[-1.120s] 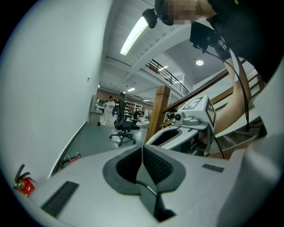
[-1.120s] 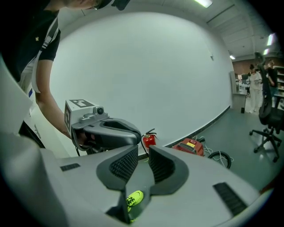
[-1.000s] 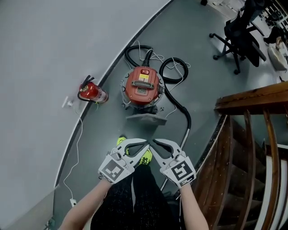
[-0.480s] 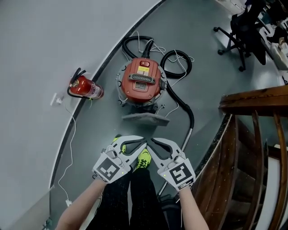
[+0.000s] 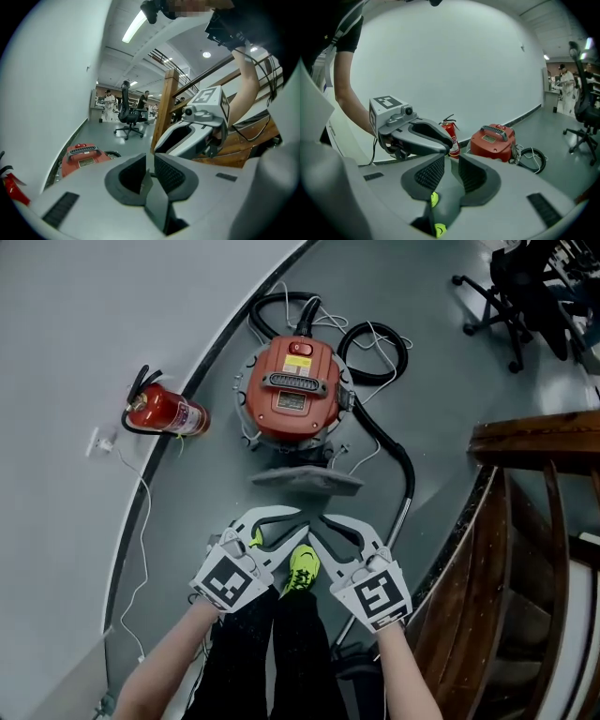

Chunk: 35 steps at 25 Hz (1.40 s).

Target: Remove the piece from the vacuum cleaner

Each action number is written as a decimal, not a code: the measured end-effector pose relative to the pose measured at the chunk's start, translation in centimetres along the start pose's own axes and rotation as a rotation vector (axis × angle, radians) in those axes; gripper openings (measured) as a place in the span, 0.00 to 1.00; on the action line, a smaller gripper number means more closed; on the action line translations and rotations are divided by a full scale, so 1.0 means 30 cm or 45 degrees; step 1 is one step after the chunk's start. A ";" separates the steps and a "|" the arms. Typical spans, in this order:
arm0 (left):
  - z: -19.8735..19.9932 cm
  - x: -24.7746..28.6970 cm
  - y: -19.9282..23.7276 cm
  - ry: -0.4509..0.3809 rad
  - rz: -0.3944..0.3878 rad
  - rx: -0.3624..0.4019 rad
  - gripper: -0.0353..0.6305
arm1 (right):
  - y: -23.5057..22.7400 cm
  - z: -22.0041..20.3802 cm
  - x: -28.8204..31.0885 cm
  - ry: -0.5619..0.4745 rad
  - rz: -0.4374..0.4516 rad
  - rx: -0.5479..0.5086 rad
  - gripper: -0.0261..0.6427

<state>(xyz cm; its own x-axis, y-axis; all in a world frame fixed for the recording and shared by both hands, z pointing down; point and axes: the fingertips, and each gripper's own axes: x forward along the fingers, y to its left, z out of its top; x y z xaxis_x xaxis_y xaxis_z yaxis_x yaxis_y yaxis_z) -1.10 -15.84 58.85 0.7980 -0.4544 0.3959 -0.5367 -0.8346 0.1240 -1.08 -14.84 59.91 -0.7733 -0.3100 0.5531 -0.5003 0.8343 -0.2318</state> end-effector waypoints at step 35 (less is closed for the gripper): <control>-0.369 0.226 0.247 0.173 -0.006 0.051 0.36 | -0.270 -0.268 0.312 0.237 -0.050 -0.098 0.42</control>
<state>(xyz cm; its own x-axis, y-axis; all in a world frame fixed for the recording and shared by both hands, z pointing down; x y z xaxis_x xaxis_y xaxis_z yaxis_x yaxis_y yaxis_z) -2.69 -21.67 72.53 0.7546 -0.4064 0.5152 -0.5195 -0.8496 0.0906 -1.13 -20.82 73.39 -0.6646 -0.2596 0.7006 -0.4921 0.8577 -0.1490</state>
